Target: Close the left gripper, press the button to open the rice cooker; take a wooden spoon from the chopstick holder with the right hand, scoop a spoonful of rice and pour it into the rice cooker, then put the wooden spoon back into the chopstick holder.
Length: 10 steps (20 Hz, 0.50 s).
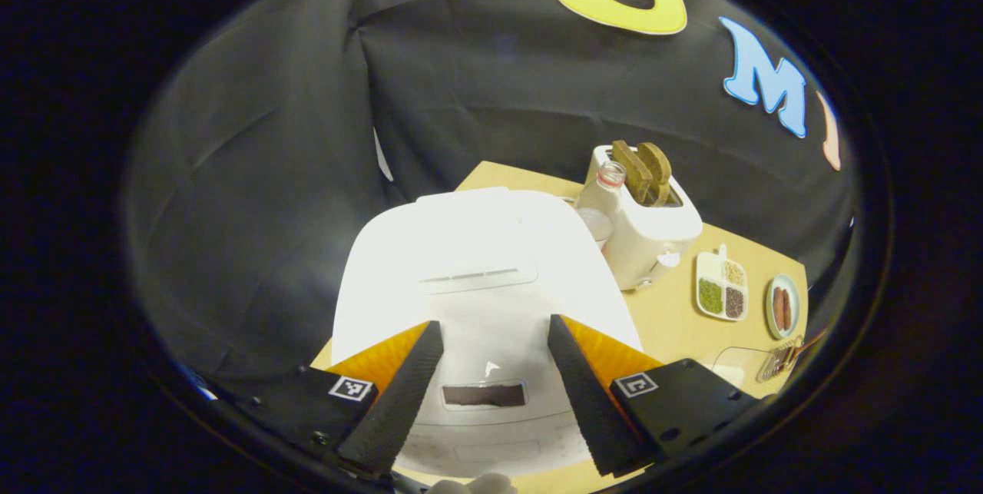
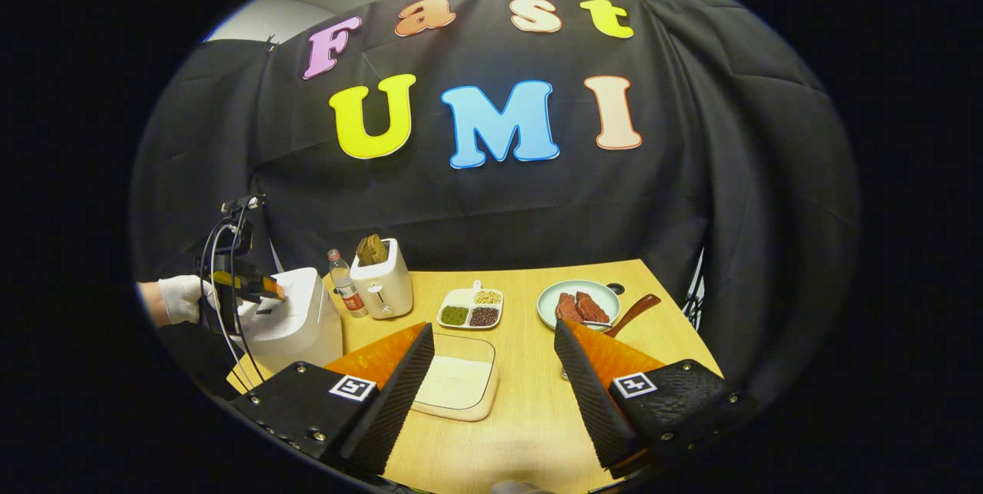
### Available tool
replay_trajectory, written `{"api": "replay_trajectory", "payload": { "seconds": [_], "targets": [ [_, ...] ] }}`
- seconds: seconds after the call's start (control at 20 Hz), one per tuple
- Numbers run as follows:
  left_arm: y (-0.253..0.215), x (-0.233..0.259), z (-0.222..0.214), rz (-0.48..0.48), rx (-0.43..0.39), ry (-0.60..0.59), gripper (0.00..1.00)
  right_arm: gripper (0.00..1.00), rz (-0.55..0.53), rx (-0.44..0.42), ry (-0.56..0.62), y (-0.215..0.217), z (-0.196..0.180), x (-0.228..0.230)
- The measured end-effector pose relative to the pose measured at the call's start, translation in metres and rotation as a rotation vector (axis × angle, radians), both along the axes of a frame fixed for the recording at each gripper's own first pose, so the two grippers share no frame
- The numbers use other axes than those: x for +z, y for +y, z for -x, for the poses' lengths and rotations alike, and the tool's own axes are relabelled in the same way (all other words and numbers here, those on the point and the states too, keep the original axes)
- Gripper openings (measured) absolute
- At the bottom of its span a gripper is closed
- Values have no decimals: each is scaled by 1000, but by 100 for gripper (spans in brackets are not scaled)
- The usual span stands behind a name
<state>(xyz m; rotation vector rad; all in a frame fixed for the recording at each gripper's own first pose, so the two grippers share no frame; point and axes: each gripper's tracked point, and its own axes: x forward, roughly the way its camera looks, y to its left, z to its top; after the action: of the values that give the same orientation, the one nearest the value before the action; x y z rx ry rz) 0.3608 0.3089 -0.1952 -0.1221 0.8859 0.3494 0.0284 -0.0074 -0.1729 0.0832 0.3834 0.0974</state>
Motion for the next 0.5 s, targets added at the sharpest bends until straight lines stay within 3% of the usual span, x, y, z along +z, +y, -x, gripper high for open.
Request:
{"api": "replay_trajectory", "payload": {
  "seconds": [0.5],
  "targets": [
    [-4,-4,-4,-33,-40,-42,99,96,-33,9,15,4,1,-2]
  ]
}}
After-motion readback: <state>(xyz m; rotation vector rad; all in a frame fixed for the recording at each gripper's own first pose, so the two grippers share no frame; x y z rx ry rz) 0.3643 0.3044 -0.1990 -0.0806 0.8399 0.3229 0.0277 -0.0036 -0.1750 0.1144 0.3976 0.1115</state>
